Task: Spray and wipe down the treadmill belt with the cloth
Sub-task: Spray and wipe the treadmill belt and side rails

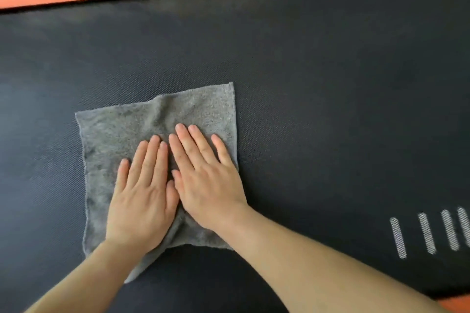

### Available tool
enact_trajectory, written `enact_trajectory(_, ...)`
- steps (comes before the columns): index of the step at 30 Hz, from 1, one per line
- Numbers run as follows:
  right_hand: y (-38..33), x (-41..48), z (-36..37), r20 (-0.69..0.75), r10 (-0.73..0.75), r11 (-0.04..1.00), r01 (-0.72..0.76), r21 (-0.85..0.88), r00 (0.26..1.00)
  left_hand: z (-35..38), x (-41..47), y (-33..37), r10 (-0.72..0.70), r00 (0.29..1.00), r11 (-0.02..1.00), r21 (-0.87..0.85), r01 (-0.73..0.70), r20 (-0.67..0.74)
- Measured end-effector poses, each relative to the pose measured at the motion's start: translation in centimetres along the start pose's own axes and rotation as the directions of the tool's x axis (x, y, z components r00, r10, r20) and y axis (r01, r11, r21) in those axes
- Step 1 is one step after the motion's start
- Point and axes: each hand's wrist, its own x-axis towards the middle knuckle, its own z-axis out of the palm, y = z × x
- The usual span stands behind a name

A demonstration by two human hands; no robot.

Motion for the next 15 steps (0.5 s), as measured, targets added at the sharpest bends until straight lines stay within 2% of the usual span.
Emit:
enact_trajectory(3, 3.9, -2.4, -0.6, -0.002, -0.047, 0.998, 0.046, -0.038, 0.999, 1.2, -0.3, 4.8, -0.064, 0.996, 0.998, -0.024, 0.062, -0.068)
enact_trajectory(5, 7.7, -4.7, -1.2, 0.0, -0.011, 0.997, 0.011, -0.08, 1.0, 2.2, -0.2, 9.2, -0.031, 0.997, 0.998, -0.055, 0.027, -0.069)
enact_trajectory(8, 14.2, -9.7, -2.5, 0.019, 0.159, 0.976, -0.154, -0.151, 0.987, 2.5, 1.2, 16.5, 0.152, 0.987, 0.982, -0.106, -0.157, -0.055)
enact_trajectory(10, 17.7, -12.8, -3.7, 0.072, 0.3, 0.944, -0.284, -0.169, 0.951, 2.4, 2.4, 19.9, 0.331, 0.944, 0.938, -0.111, -0.329, 0.002)
enact_trajectory(13, 17.9, -14.0, -4.5, 0.115, 0.492, 0.868, -0.475, -0.145, 0.863, 2.1, 4.2, 20.7, 0.515, 0.855, 0.856, -0.101, -0.507, 0.067)
enact_trajectory(15, 16.6, -11.7, -4.6, 0.05, 0.556, 0.827, -0.546, -0.136, 0.83, 1.5, 5.9, 19.6, 0.561, 0.826, 0.826, -0.084, -0.557, 0.045)
